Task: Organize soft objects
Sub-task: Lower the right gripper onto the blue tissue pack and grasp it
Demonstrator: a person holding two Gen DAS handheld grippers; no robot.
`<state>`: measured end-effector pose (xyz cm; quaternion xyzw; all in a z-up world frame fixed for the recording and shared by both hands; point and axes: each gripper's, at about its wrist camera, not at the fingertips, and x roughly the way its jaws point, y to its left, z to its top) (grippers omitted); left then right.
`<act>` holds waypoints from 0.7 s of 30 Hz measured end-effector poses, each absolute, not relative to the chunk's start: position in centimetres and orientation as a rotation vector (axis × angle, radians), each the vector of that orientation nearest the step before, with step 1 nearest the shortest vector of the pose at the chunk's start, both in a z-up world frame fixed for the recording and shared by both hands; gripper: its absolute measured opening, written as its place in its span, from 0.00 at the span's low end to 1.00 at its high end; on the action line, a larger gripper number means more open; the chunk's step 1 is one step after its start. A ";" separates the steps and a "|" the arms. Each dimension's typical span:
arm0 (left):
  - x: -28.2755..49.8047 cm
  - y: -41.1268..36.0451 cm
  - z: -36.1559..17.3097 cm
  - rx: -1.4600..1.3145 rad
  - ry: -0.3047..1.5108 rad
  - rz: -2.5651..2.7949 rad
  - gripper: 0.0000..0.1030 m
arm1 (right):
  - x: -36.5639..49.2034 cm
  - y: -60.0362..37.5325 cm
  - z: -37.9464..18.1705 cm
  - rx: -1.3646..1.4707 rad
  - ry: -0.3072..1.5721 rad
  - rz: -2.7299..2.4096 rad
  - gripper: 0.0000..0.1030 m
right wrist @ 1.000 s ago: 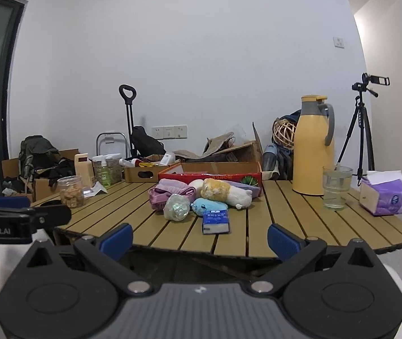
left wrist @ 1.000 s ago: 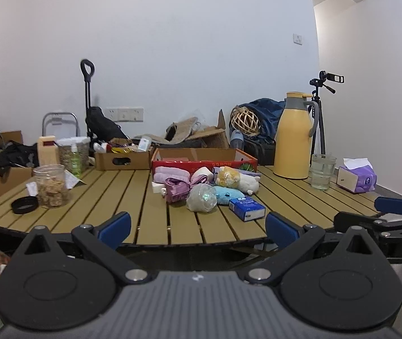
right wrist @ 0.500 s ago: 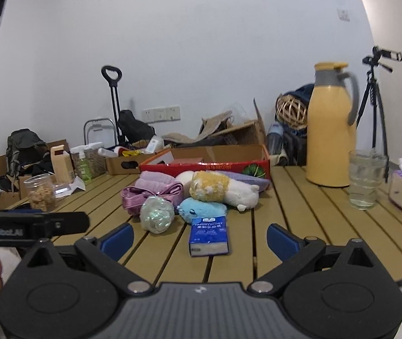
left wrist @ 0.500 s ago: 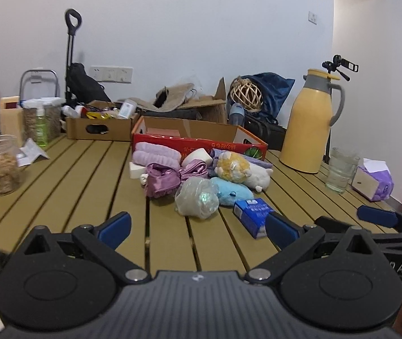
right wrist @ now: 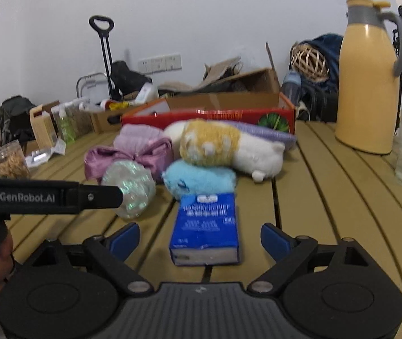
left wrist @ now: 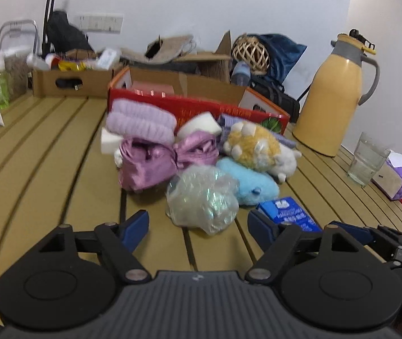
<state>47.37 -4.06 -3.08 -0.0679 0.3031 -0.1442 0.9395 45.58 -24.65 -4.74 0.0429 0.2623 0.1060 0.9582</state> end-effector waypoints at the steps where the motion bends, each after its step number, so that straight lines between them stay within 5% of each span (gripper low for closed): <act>1: 47.3 -4.1 -3.5 -0.150 0.633 -0.301 0.78 | 45.7 -24.9 -5.1 0.095 0.538 0.213 0.89; 3: 47.0 -4.4 -4.2 -0.164 0.656 -0.315 0.78 | 46.0 -25.4 -5.4 0.095 0.555 0.199 0.81; 11: 47.3 -7.8 -3.4 -0.160 0.637 -0.478 0.78 | 45.9 -32.3 -3.0 0.123 0.505 0.018 0.83; 14: 48.9 -10.2 -3.4 -0.148 0.649 -0.512 0.76 | 47.2 -33.8 -3.9 0.302 0.541 0.124 0.75; 21: 51.2 -13.1 -4.4 -0.235 0.758 -0.580 0.49 | 49.8 -36.6 -6.0 0.516 0.536 0.182 0.49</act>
